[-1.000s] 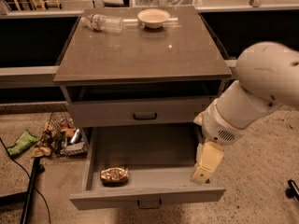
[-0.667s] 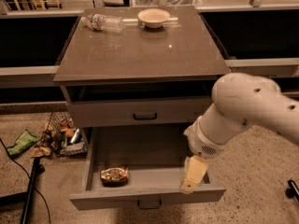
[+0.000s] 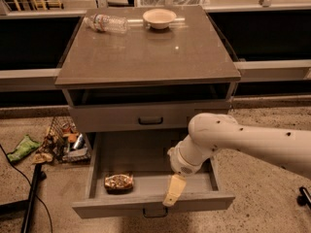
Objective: Pick orange can from middle drawer and place on counter
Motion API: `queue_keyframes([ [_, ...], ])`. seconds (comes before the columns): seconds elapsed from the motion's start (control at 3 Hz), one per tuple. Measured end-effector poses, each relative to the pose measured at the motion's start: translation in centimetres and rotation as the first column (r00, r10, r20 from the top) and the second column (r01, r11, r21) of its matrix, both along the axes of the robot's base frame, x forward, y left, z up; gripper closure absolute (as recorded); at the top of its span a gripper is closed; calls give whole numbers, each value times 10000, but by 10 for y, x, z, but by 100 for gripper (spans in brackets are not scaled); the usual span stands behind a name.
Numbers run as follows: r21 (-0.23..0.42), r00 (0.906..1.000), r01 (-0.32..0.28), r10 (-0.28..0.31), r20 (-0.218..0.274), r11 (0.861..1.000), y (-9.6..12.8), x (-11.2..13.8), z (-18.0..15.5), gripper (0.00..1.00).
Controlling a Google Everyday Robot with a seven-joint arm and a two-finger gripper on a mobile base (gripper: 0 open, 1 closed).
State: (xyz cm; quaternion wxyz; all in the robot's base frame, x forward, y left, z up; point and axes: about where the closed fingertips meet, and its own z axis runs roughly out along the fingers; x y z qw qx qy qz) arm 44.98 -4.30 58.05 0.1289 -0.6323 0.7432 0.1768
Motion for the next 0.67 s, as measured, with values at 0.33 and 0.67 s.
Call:
queue_keyframes([
  [0.33,0,10000,0,0,0,10000,0,0,0,0],
  [0.67,210,9996,-252,249,125,9995,5,11,-5,0],
])
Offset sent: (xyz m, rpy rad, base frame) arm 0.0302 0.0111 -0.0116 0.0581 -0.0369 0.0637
